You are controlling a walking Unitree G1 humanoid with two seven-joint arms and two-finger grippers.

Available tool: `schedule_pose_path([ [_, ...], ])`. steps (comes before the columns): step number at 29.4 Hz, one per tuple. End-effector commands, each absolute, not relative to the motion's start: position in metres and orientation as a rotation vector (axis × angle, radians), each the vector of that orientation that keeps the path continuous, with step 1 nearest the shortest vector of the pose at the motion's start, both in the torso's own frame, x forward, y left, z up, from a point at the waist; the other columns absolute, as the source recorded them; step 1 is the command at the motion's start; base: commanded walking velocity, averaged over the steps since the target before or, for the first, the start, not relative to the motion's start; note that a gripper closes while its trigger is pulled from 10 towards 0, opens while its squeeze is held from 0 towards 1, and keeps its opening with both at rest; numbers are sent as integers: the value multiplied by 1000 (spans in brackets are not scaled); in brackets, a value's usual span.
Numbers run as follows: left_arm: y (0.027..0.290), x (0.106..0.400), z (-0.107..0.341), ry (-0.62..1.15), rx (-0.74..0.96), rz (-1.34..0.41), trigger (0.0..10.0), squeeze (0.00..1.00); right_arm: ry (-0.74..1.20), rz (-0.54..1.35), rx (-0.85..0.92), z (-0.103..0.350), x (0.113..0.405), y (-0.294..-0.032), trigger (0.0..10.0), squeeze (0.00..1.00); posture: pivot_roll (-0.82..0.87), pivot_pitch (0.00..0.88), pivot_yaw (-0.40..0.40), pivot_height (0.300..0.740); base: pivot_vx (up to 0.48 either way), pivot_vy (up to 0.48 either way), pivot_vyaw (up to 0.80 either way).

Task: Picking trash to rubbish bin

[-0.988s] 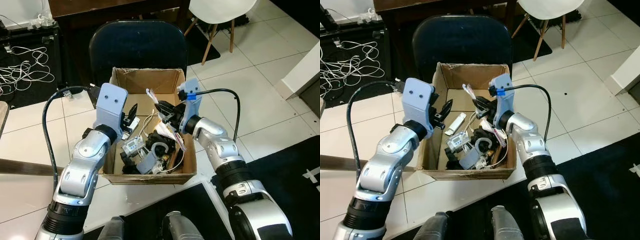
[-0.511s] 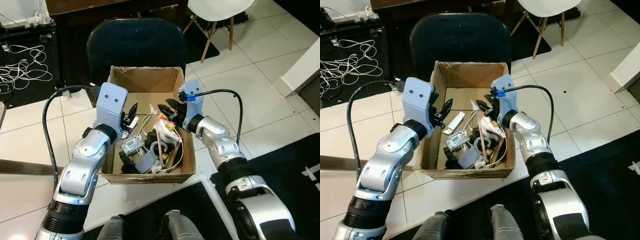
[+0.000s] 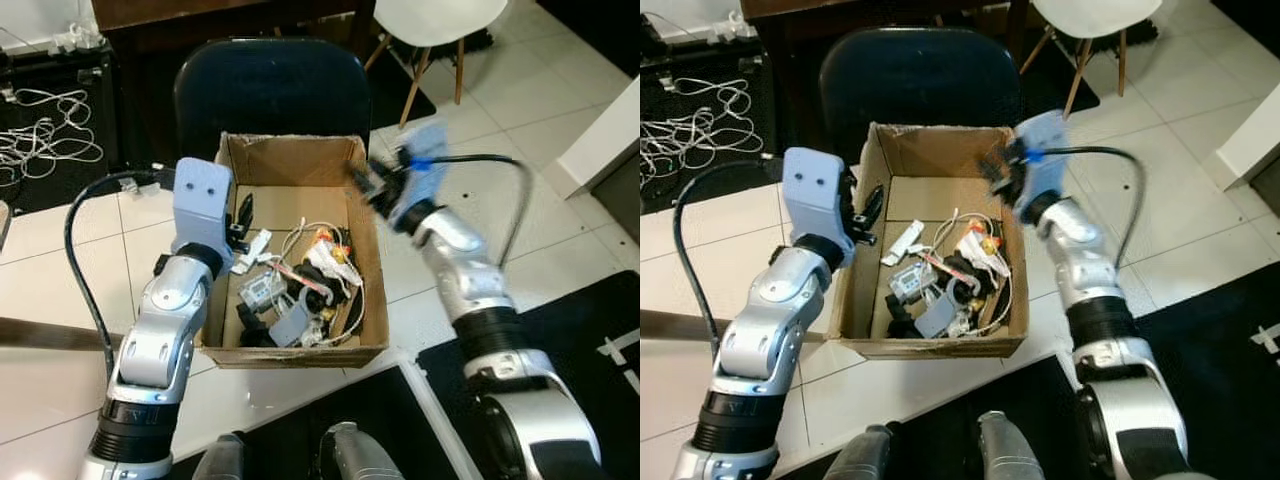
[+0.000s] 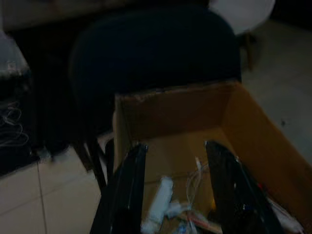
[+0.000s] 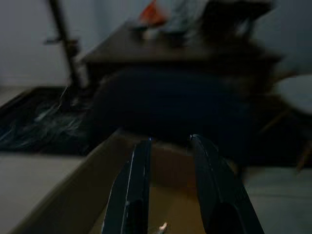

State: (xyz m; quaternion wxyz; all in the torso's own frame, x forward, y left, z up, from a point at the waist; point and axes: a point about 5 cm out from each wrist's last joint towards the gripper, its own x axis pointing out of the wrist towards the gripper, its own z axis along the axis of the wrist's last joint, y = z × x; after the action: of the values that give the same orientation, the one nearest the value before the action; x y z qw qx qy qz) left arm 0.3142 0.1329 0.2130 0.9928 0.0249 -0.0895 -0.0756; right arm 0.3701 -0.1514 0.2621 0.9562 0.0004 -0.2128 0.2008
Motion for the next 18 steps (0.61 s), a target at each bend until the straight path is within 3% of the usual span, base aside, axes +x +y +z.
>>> schedule_pose_path([
  [1, 128, 306, 206, -169, 4, -163, 10000, 0, -419, 361, 21, 253, 360, -161, 10000, 0, 16, 149, -34, 740, 0, 0, 0],
  [11, 119, 297, 194, -159, -28, -145, 10000, 0, -397, 295, -5, 238, 335, -167, 10000, 0, 10, 92, -33, 740, 0, 0, 0],
  [18, 118, 302, 187, -139, -2, -143, 10000, 0, -262, 270, -103, 203, 322, -162, 10000, 0, 11, 67, -43, 740, 0, 0, 0],
])
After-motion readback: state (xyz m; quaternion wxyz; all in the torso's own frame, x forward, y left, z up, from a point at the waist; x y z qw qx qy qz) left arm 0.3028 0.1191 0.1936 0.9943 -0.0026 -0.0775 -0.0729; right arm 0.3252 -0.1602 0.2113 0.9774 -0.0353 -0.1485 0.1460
